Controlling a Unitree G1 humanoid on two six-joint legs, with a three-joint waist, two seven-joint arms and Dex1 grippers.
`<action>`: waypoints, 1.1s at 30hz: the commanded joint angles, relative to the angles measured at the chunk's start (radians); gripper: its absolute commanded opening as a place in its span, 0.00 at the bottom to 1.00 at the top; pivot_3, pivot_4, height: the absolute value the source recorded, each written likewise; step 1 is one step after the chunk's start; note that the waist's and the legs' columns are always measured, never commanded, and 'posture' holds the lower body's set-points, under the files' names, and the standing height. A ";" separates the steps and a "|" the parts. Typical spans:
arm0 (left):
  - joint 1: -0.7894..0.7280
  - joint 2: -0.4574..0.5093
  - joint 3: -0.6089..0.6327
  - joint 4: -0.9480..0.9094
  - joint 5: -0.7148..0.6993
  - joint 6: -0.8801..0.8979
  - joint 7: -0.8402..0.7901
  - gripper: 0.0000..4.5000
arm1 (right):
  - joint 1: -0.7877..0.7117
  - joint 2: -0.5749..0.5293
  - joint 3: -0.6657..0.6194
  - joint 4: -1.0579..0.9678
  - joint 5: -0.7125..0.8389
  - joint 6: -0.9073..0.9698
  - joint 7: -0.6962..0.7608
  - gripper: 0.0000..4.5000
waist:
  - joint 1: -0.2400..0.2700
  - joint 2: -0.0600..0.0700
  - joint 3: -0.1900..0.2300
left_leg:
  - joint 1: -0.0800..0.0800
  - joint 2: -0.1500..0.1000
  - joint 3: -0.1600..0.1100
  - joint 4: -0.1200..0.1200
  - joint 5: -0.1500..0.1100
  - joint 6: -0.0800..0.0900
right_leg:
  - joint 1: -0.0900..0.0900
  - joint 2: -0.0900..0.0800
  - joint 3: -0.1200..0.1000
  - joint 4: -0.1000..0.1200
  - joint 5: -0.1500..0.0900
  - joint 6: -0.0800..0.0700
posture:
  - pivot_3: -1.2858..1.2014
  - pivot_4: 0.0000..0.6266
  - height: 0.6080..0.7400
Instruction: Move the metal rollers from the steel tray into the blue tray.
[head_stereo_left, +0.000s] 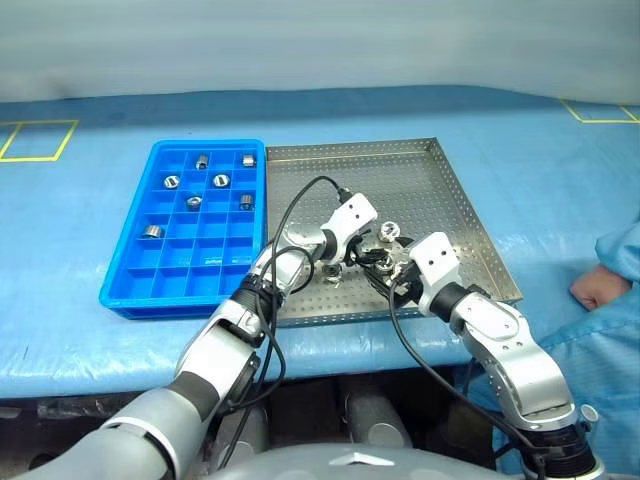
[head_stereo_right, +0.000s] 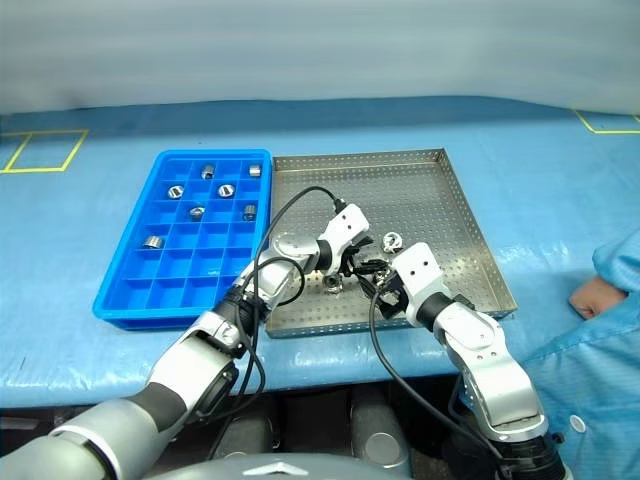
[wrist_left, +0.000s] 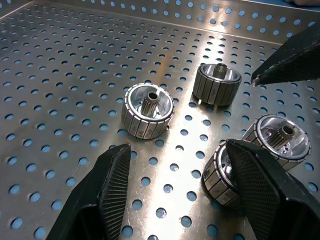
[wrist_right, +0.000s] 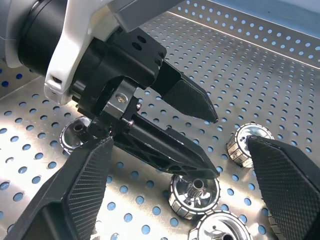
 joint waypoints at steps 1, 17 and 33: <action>-0.010 0.000 0.041 -0.054 -0.023 -0.015 0.019 0.73 | -0.005 0.001 -0.023 -0.047 0.003 -0.010 -0.007 1.00 | -0.001 0.000 0.000 | 0.000 0.000 0.000 0.000 0.000 0.000 | 0.000 0.000 0.000 0.000 0.000 0.000 | 0.46 0.24 1.00; 0.259 0.395 -0.068 -0.708 -0.138 0.278 -0.299 0.73 | -0.048 0.009 0.009 -0.005 0.000 -0.018 0.017 1.00 | 0.013 0.000 0.000 | 0.000 0.001 0.000 -0.001 0.000 0.000 | -0.001 0.000 0.000 0.001 -0.001 -0.001 | 0.49 0.24 1.00; 0.251 0.328 -0.121 -0.587 -0.066 0.287 -0.133 0.45 | -0.062 0.005 0.012 0.002 -0.007 -0.020 0.021 1.00 | 0.041 0.001 0.000 | 0.001 0.001 0.000 0.001 0.000 0.000 | 0.000 0.001 0.000 0.001 0.000 -0.001 | 0.49 0.24 1.00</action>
